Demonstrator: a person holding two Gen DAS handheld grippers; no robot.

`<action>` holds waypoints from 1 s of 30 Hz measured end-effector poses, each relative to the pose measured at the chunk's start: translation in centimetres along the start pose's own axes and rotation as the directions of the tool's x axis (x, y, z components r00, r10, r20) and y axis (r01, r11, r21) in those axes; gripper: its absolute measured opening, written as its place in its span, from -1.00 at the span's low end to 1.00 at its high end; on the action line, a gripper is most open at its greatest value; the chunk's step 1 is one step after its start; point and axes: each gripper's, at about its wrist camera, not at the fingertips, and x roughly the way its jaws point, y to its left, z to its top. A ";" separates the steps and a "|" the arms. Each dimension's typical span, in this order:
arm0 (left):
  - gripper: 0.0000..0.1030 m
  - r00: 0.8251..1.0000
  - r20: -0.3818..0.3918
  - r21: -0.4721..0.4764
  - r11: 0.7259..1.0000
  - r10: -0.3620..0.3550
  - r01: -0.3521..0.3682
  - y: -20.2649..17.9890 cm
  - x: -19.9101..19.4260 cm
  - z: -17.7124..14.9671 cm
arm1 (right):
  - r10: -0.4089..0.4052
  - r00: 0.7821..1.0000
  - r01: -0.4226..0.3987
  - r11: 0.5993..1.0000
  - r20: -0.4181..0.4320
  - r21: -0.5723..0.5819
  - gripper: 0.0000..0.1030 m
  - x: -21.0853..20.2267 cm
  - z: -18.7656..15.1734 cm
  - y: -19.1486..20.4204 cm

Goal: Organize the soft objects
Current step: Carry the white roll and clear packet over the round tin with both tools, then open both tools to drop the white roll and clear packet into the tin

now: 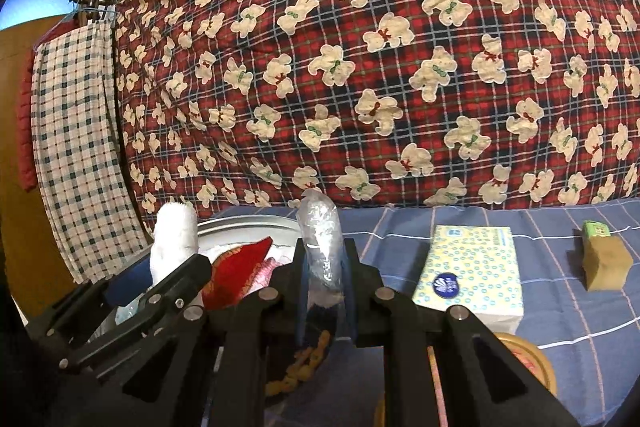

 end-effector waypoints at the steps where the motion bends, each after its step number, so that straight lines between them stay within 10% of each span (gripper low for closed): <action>1: -0.31 1.000 0.002 -0.007 1.000 0.007 -0.007 0.4 0.0 0.1 | 0.002 1.000 -0.002 1.000 0.001 0.003 -0.67 0.1 0.1 0.1; 18: -0.31 0.980 -0.047 -0.076 0.978 0.191 -0.194 8.7 2.7 1.6 | 0.058 0.998 -0.058 0.998 0.024 -0.002 -0.67 4.4 2.2 5.1; 30: -0.31 0.966 -0.133 -0.026 0.974 0.220 -0.225 8.2 4.4 1.2 | 0.074 0.992 -0.071 0.997 -0.106 0.025 -0.67 7.9 1.9 5.6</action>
